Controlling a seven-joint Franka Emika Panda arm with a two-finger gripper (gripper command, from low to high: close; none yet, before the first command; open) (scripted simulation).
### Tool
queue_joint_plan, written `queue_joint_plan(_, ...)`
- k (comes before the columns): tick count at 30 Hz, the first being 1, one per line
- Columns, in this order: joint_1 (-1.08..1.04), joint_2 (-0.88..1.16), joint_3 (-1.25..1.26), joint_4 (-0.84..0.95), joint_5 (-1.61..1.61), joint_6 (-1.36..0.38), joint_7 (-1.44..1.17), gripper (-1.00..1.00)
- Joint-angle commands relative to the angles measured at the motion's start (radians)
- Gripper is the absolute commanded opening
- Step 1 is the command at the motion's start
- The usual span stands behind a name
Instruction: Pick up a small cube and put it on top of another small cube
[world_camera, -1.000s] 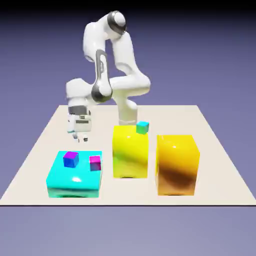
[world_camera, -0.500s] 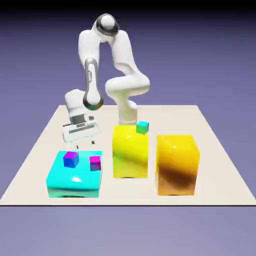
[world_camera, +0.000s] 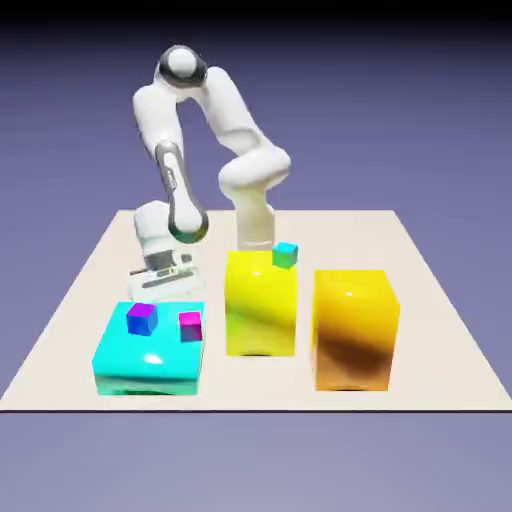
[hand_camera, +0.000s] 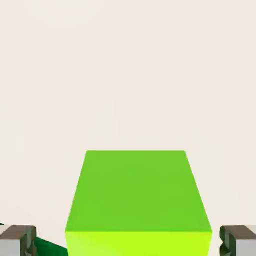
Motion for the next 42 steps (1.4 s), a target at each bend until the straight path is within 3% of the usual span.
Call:
queue_joint_plan(1, 0.0, 0.0, 0.0, 0.0, 0.0, 0.0, 0.0, -1.0)
queue_joint_plan(19, -0.616, 0.144, 0.56, -0.07, -0.035, -0.265, 0.061, -1.0)
queue_joint_plan(42, -0.9, 0.552, 1.392, 0.538, -0.076, -1.031, -0.804, -1.0)
